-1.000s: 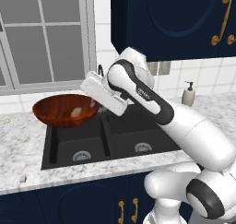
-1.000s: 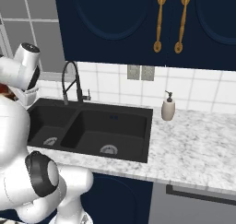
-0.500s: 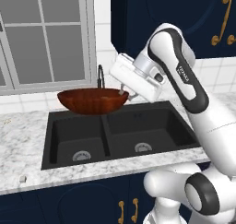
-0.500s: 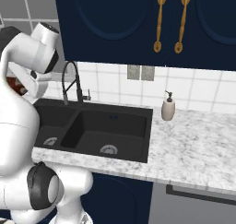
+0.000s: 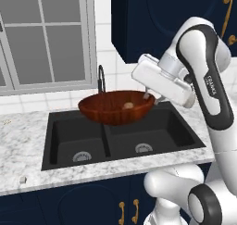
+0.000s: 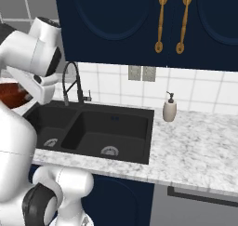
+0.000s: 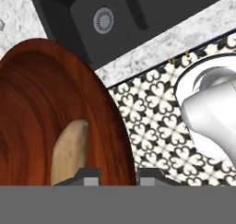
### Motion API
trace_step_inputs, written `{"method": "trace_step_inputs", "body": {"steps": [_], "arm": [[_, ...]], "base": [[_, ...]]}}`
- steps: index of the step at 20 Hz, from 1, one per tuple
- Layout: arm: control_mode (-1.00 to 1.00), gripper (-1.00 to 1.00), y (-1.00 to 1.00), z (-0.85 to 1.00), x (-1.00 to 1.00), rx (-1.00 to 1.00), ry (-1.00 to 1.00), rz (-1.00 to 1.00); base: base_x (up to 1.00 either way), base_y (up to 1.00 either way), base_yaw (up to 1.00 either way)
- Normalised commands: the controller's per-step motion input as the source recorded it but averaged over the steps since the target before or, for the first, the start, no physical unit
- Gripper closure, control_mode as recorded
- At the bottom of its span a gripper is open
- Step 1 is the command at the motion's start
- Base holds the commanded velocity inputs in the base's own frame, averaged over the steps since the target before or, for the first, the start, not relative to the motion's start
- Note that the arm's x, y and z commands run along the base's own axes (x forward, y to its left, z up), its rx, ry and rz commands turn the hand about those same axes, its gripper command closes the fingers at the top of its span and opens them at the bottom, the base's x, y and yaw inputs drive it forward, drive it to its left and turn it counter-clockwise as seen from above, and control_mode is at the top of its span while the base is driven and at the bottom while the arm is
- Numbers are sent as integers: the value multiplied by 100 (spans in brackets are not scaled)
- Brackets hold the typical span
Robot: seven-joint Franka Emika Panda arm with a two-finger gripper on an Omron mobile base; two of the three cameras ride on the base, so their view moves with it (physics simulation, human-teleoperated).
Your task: Pick the sweet potato from the sink and place it in the bowl. Then pick the bowl and place it in the microwave. Then close the microwave door and press the start button.
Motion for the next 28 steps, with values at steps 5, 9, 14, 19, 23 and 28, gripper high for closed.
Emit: {"method": "trace_step_inputs", "body": {"steps": [5, 9, 14, 19, 23, 28], "arm": [[-100, 100, -35, -12, 1, -2, -24, 0], [100, 100, -4, -15, 0, 0, -6, 0], [100, 100, 0, 0, 0, 0, 0, 0], [100, 100, 0, 0, 0, 0, 0, 0], [100, 100, 0, 0, 0, 0, 0, 0], [100, 100, 0, 0, 0, 0, 0, 0]], "base": [[0, 0, 0], [-6, 0, 0], [-92, 0, 0], [-68, 4, 0], [-16, 0, 28], [-11, -23, 14]]}}
